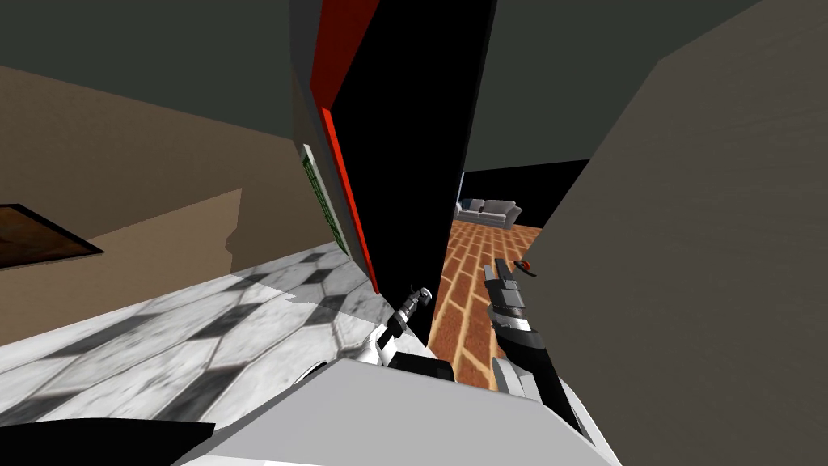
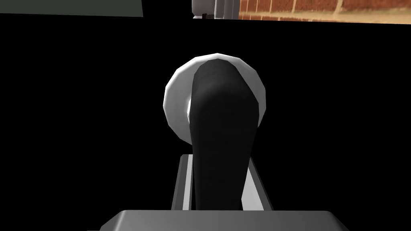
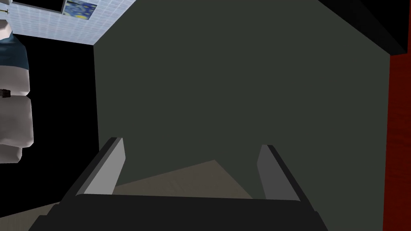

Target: Push the door open

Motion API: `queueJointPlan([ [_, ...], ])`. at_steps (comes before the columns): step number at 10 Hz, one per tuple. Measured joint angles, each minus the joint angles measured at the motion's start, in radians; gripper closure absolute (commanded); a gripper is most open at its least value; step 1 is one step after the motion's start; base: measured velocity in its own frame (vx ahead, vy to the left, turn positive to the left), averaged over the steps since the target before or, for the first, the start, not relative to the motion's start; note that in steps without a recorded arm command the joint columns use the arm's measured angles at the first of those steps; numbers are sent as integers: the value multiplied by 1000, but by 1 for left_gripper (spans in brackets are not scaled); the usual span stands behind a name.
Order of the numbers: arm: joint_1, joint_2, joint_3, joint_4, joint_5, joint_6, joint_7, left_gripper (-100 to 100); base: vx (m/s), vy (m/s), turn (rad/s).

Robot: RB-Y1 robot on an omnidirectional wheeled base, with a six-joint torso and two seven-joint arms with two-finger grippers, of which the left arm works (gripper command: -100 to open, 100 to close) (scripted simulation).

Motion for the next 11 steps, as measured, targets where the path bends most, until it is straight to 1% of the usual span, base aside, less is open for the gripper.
queueJointPlan([
  [1, 0, 0, 0, 0, 0, 0, 0, 100, 0, 0, 0],
  [2, 0, 0, 1, 0, 0, 0, 0, 100, 62, -96, 23],
  [3, 4, 4, 5, 3, 3, 0, -2, 100, 125, -143, 52],
  [4, 5, 6, 11, 14, 6, -2, -7, 100, 154, -148, 31],
  [5, 15, 11, 15, 4, 8, 5, -9, 100, 139, -139, 19],
  [6, 9, 12, 22, 9, 12, 7, -11, 100, 165, -140, 20],
  [7, 15, 14, 27, -6, 15, 15, -14, 100, 147, -164, 23],
  [8, 8, 15, 37, 1, 21, 12, -18, 100, 134, -172, 50],
  [9, 17, 20, 46, -16, 25, 16, -23, 100, 134, -133, 63],
  [10, 10, 17, 58, 1, 32, 8, -31, 100, 136, -130, 57],
  [11, 20, 19, 68, -18, 37, 20, -38, 100, 129, -128, 66],
])
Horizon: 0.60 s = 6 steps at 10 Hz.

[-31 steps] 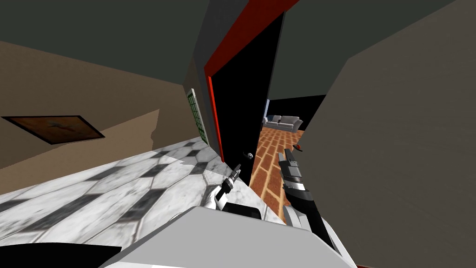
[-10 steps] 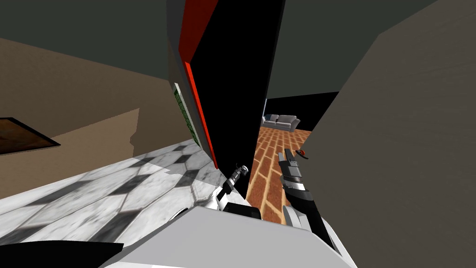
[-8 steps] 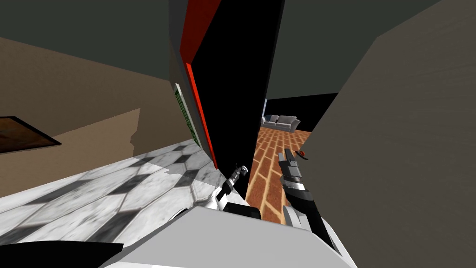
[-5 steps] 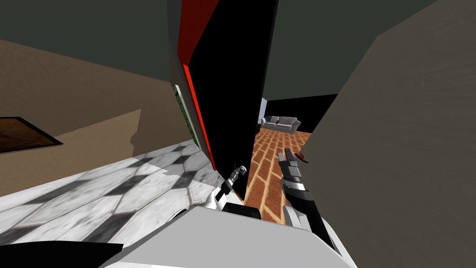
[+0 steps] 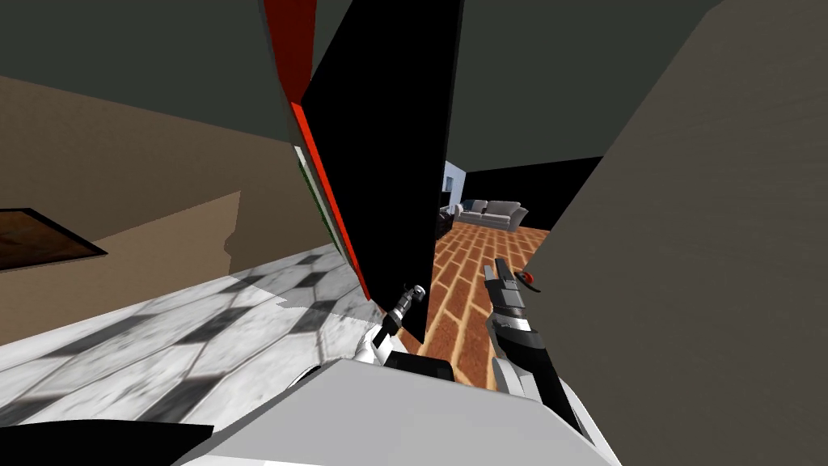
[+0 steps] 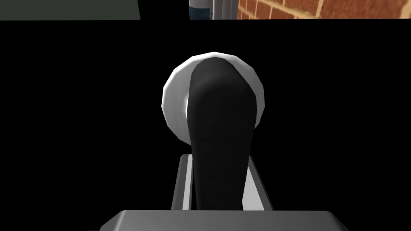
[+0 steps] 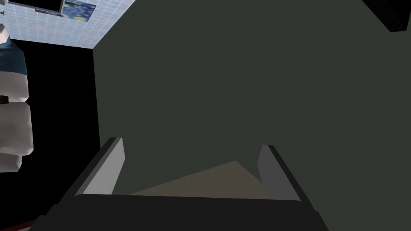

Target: Push the door open

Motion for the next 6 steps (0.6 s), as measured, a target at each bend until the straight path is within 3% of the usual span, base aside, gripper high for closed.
queueJointPlan([
  [1, -13, 1, 14, 18, 8, 0, -5, 100, 130, -114, 32],
  [3, -43, -5, 49, 88, 27, -39, -25, 100, 133, -114, 46],
  [5, -18, 2, 51, 38, 28, -17, -26, 100, 54, -72, 14],
  [6, -22, -2, 63, 44, 34, -18, -33, 100, 120, -171, 88],
])
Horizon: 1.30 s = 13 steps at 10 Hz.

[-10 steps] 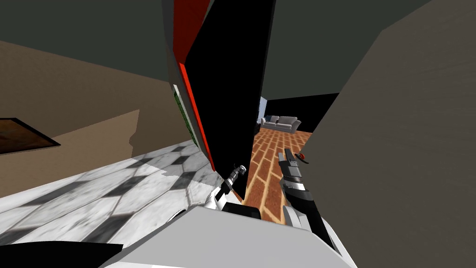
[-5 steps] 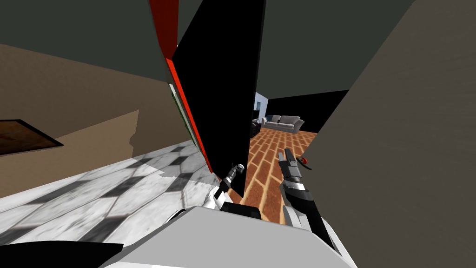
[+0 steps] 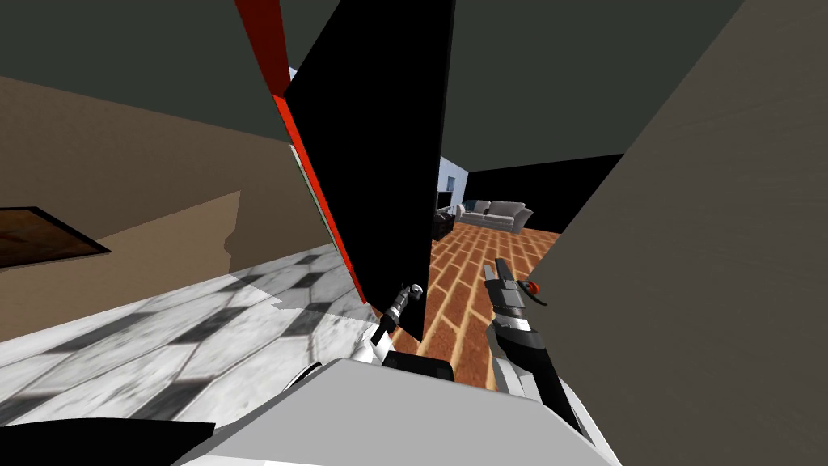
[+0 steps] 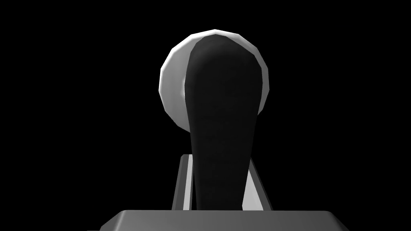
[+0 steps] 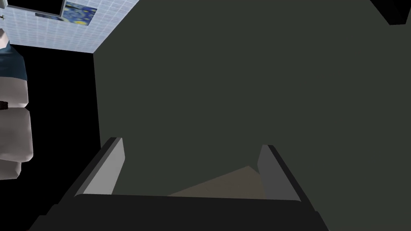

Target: Push the door open

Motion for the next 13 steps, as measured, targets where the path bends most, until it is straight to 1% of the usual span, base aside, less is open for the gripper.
queueJointPlan([
  [1, 10, 0, 15, -9, 8, 6, -9, 100, 123, -152, 83],
  [2, 24, 7, 23, -32, 12, 21, -10, 100, 128, -118, 47],
  [3, 24, 8, 34, -36, 18, 29, -13, 100, 119, -110, 31],
  [5, 8, 0, 62, -5, 33, 12, -30, 100, 143, -128, 62],
  [6, 2, -5, 76, 8, 40, 5, -39, 100, 168, -162, 50],
  [7, 3, -8, 91, 12, 48, 0, -49, 100, 161, -167, 83],
  [8, -6, -14, 109, 31, 57, -7, -60, 100, 96, -125, 42],
  [9, -13, -12, 118, 30, 62, -6, -62, 100, 46, -56, 2],
  [10, -10, -8, 121, 21, 64, -5, -61, 100, 110, -108, 36],
  [11, 2, -9, 128, 6, 67, 2, -63, 100, 119, -136, 76],
  [13, 1, -12, 149, 15, 78, 3, -73, 100, 124, -130, 51],
])
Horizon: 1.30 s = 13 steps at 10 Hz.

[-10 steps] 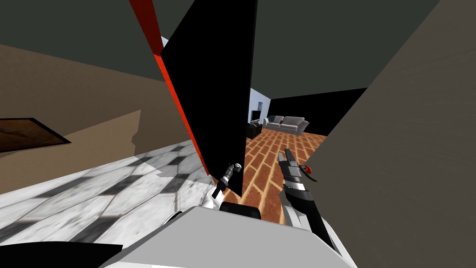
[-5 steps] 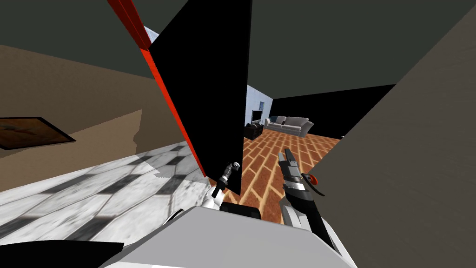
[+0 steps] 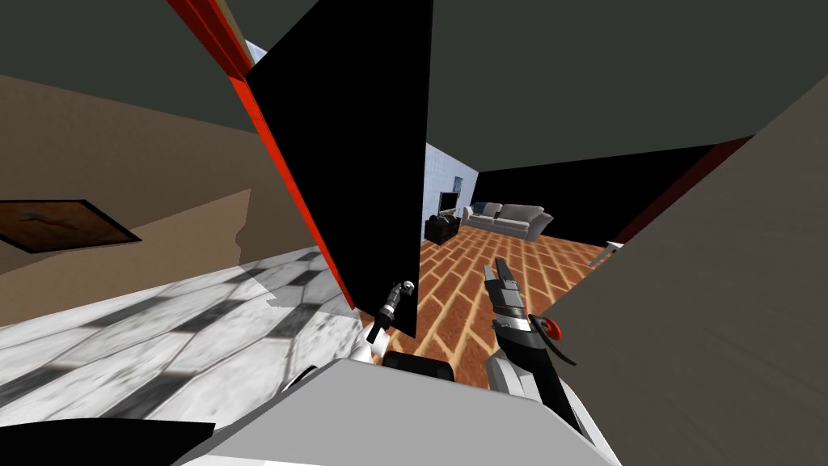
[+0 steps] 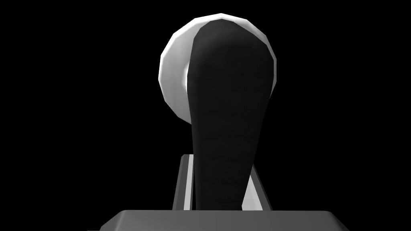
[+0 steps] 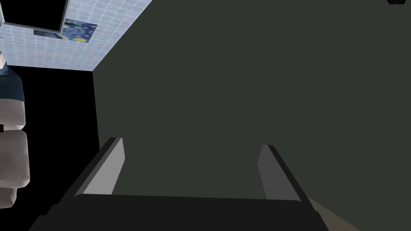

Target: Push the door open

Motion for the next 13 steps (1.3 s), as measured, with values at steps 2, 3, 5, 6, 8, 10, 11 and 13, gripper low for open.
queueJointPlan([
  [2, 3, 2, 11, -8, 6, 2, -4, 100, 103, -45, 51],
  [3, 2, 6, 16, 3, 8, -3, -9, 100, 189, -87, 47],
  [5, 12, 21, 25, -11, 13, 13, -15, 100, 205, -65, 77],
  [6, 2, 25, 34, 3, 18, 7, -21, 100, 229, -50, 98],
  [8, 1, 28, 54, 9, 28, -2, -43, 100, 222, -69, 84],
  [10, -22, 36, 72, 43, 38, -25, -54, 100, 89, -55, 20],
  [11, -9, 39, 72, 15, 38, -13, -54, 100, 0, 0, 0],
  [13, 7, 38, 79, -17, 41, 11, -60, 100, 138, -65, 116],
])
